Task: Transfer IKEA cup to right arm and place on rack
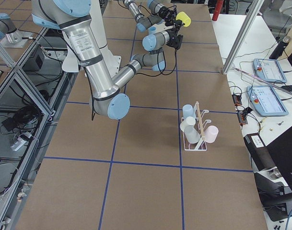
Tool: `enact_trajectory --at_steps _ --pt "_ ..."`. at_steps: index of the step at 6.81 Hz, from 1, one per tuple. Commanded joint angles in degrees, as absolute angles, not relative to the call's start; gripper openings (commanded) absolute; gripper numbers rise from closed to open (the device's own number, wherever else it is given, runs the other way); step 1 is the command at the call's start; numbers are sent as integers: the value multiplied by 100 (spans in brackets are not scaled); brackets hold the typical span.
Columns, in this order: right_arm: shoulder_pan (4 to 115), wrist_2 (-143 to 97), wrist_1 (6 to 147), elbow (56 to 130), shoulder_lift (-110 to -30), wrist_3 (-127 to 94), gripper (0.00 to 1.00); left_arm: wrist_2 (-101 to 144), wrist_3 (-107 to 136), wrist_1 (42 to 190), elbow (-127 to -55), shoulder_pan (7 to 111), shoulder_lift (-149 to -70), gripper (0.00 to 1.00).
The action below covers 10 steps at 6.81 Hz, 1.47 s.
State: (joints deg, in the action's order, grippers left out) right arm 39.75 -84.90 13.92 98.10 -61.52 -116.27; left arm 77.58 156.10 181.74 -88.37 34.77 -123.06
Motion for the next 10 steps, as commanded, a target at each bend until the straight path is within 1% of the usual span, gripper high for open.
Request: enact_trajectory --at_steps 1,5,6,9,10 --pt "3955 -8481 1397 9765 -6126 -11584 100 7517 15618 18158 -8508 3210 -12726 0" --pt "3762 -8149 1398 9756 -6117 -11505 100 7287 15601 18088 -8447 2919 -12893 0" --pt "3753 -8147 1397 9756 -6117 -11505 100 7269 15583 18088 -8307 2866 -13041 0" --pt "3753 -8139 1397 9765 -6117 -11514 98 7260 15574 18079 -8297 2830 -13069 0" --pt "3753 -8139 1406 9765 -6082 -11514 49 7260 15566 18079 -8297 2821 -13069 0"
